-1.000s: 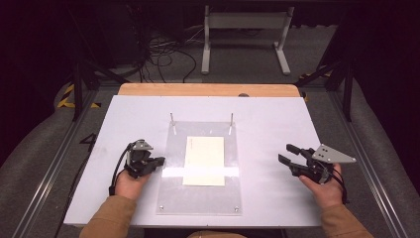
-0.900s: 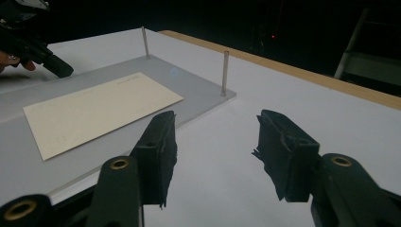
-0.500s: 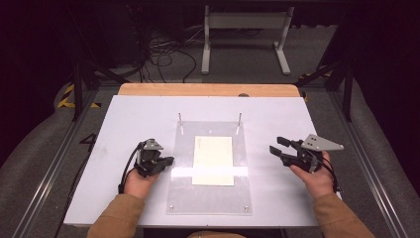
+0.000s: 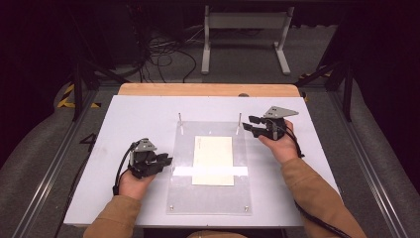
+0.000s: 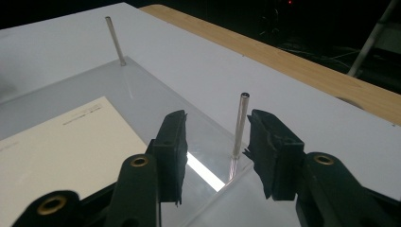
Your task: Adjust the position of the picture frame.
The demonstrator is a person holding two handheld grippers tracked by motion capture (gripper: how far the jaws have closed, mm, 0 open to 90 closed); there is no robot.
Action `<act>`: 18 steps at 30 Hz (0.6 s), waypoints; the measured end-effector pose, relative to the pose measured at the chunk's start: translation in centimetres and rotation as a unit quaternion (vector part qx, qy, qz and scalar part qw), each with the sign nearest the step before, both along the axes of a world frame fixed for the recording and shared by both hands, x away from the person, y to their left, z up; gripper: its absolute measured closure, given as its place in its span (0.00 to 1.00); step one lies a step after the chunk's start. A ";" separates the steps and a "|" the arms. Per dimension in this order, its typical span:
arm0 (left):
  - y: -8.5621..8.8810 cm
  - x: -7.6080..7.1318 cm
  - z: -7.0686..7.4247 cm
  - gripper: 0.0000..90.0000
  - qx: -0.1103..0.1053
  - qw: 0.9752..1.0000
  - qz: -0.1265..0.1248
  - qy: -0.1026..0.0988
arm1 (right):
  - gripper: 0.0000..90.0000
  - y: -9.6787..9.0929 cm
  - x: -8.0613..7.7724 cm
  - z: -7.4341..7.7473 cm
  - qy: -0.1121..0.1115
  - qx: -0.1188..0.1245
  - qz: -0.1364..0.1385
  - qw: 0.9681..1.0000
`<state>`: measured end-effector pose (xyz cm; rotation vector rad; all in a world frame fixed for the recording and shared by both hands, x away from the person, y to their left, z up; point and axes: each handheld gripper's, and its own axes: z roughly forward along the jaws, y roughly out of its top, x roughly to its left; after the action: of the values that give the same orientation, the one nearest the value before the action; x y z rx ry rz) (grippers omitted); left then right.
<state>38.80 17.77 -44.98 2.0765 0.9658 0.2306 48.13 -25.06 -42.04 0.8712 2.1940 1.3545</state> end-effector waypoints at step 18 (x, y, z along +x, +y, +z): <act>0.7 -0.8 -0.1 0.66 -0.006 1.000 -0.014 0.001 | 0.85 2.8 5.1 -2.4 0.015 -0.067 0.011 0.998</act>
<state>38.02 18.43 -45.11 2.0776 0.9360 0.2071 53.26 -22.27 -44.48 0.8261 2.2940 1.1950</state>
